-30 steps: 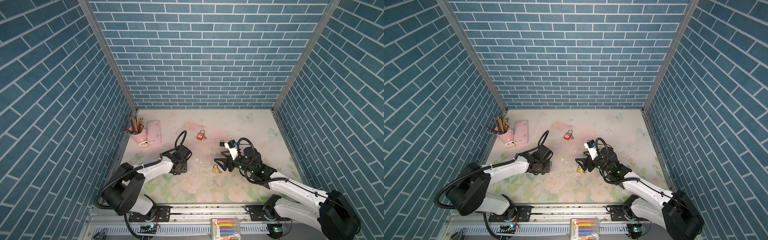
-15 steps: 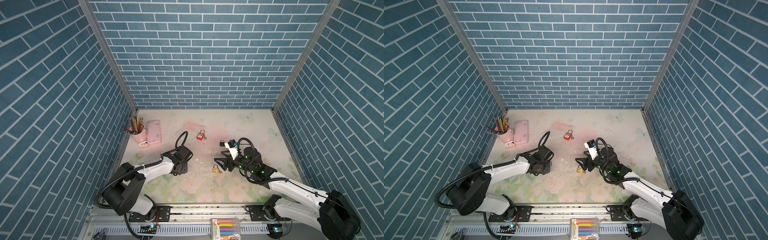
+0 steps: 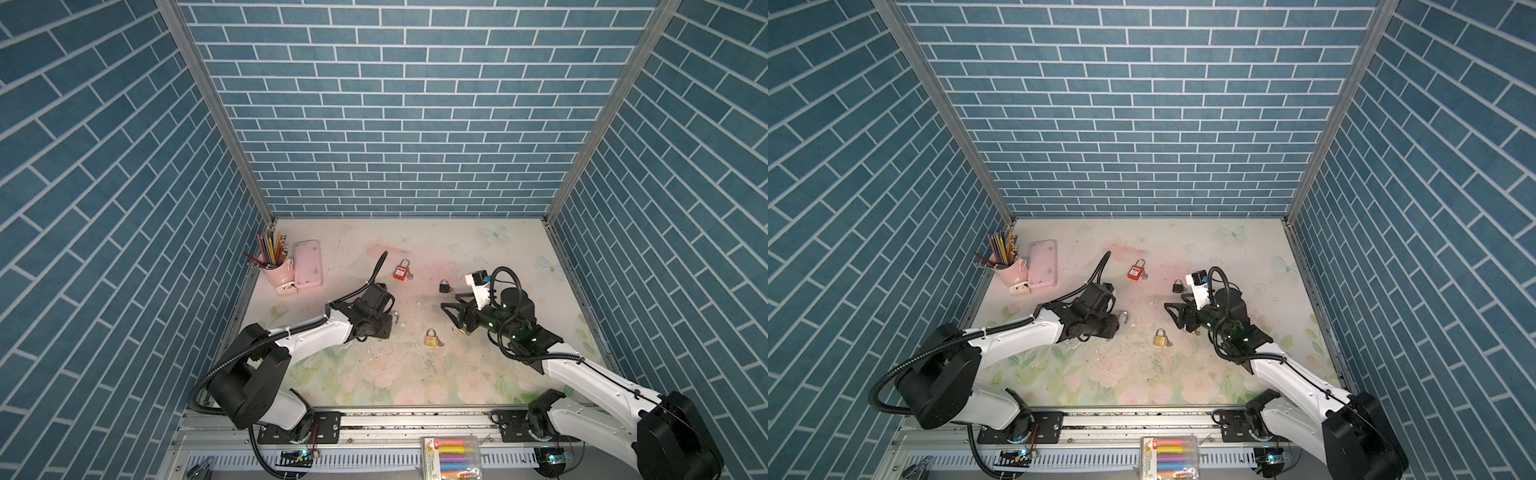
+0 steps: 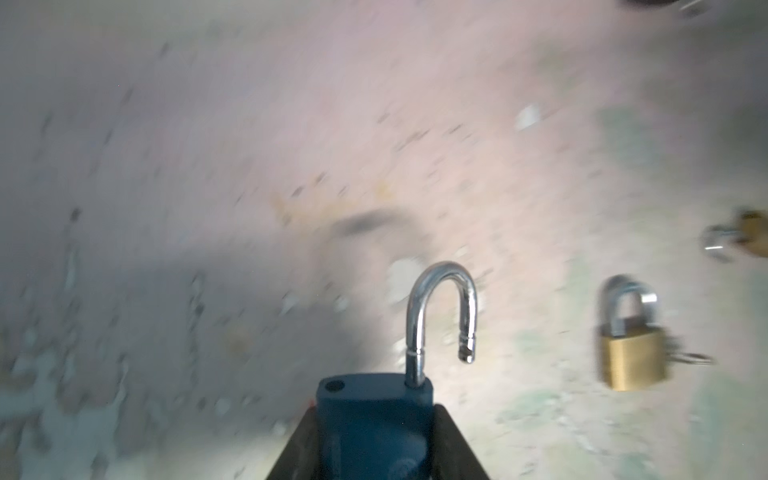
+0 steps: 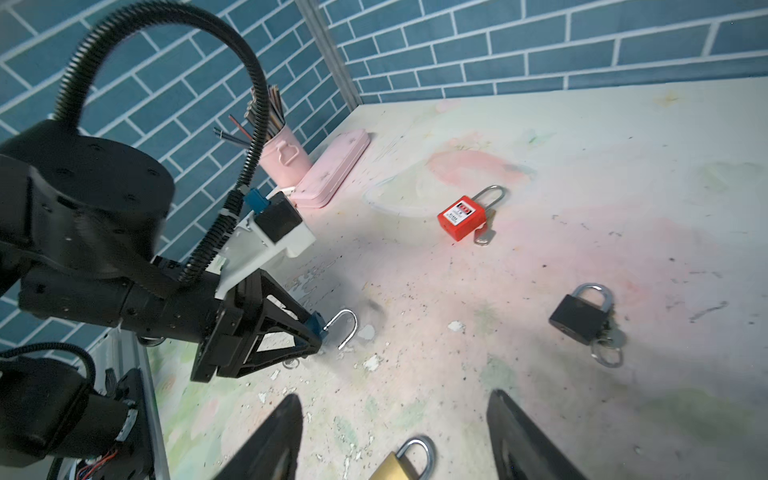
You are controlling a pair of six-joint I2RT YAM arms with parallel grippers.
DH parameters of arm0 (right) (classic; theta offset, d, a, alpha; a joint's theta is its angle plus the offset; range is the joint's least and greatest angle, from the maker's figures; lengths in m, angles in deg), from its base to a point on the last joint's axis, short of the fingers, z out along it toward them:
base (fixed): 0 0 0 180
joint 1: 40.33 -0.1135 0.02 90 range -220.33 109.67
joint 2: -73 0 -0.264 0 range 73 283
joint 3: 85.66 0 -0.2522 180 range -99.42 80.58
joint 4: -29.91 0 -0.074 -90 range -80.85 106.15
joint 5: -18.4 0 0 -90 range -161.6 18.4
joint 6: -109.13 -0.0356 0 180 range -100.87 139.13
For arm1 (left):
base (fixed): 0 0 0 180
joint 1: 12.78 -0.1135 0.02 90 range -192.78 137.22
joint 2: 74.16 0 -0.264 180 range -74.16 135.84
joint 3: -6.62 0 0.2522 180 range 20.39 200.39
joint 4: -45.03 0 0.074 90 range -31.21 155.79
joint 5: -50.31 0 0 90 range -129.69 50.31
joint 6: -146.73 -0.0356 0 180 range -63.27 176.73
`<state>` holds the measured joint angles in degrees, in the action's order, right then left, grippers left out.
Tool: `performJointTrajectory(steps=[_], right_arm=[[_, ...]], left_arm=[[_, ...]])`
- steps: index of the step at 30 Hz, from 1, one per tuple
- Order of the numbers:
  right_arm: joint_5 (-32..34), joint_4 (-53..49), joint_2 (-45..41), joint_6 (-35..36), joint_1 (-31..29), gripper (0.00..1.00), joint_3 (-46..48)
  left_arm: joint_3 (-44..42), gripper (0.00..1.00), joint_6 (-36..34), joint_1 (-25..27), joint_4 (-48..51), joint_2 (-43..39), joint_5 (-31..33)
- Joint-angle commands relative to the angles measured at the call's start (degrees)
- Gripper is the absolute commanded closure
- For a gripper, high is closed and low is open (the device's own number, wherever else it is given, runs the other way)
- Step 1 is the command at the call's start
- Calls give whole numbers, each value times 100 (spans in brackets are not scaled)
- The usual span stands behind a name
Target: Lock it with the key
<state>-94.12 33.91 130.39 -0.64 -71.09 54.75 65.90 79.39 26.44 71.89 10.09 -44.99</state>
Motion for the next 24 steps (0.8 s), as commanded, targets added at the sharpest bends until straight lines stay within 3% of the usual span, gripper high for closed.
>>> performJointTrajectory(steps=[1, 5, 13, 18, 24], right_arm=[[-334, -357, -378, -233, 318, 29, -282], [-754, -742, -650, -138, 543, 29, -444], [-1561, -1369, -685, -88, 559, 32, -624], [-1812, -1663, -547, -114, 491, 32, -664], [-1844, -1892, -208, 90, 19, 33, -848]], left_arm=[[420, 100, -1548, 10, -1150, -124, -834], [413, 100, -2853, 13, -1836, -110, -1423], [-467, 100, -4314, 44, -3896, -587, -2345], [-332, 100, -5069, 40, -3384, -622, -2830], [-75, 100, -5123, 32, -2922, -420, -3380]])
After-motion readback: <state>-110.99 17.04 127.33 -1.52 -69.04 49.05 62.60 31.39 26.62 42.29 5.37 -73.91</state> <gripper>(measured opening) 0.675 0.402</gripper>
